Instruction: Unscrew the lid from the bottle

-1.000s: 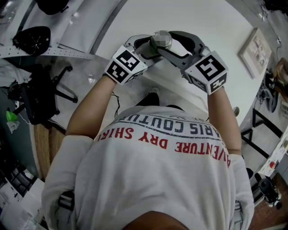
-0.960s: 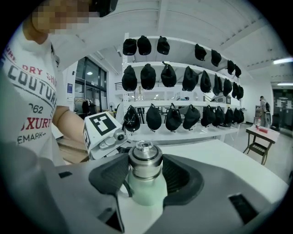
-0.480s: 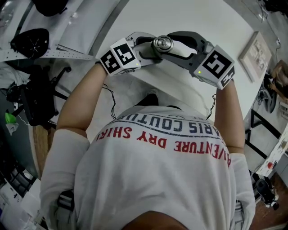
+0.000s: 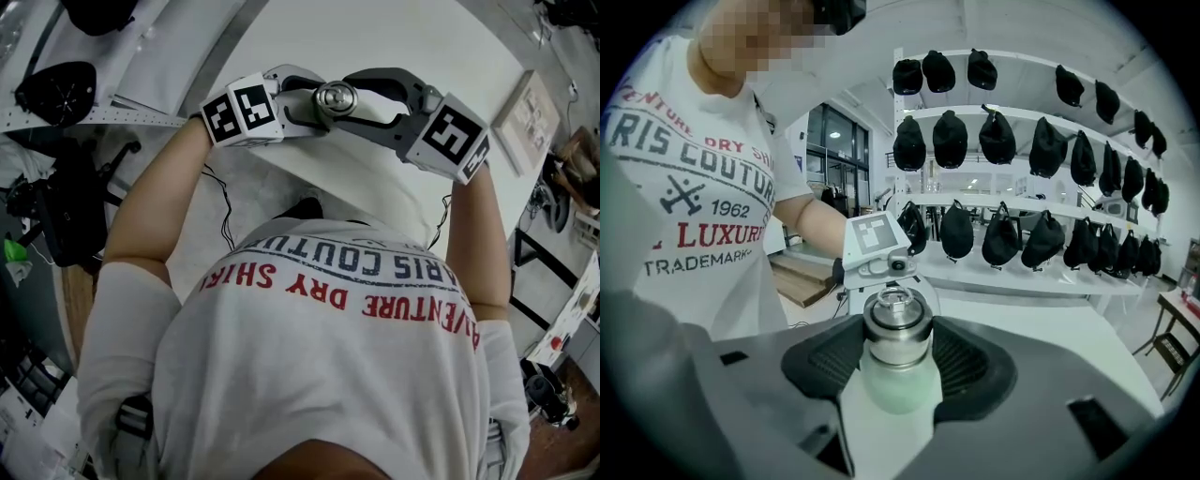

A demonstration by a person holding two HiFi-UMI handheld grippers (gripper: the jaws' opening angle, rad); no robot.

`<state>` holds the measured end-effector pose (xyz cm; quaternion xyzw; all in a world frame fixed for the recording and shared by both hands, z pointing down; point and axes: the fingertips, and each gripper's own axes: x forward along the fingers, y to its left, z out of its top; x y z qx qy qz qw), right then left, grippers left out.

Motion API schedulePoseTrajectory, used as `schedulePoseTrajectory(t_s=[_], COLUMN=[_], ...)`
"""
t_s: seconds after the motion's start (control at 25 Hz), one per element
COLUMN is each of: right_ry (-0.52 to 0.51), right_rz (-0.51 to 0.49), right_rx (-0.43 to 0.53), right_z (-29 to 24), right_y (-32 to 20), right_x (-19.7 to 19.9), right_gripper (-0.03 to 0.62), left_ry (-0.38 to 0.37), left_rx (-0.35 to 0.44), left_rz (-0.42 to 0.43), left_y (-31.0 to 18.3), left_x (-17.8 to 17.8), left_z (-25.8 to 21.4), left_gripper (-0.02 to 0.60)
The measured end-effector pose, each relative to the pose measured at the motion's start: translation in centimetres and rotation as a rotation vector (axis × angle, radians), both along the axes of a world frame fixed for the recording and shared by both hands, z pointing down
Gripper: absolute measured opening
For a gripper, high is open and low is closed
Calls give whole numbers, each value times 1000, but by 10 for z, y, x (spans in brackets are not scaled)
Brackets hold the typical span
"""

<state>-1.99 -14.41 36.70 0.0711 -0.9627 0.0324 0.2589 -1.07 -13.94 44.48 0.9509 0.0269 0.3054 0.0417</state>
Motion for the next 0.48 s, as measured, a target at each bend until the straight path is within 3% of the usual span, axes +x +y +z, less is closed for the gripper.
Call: schedulePoseTrajectory(t_s=[0.2,0.36,0.48], right_ry=[1,-87,-90], right_rz=[12,75,149], right_rx=[-23,-62,-52], right_z=[0,-11,-10], right_y=[0,-1,-2], right_x=[4,5,13], right_gripper=[238,279,286], left_ry=[12,21,31], left_rx=[-3,-6,0], left_rz=[-7,-52,-103], left_y=[0,-1,0], left_x=[2,2,4], left_z=[-1,-1,-2], left_gripper=[344,344,344])
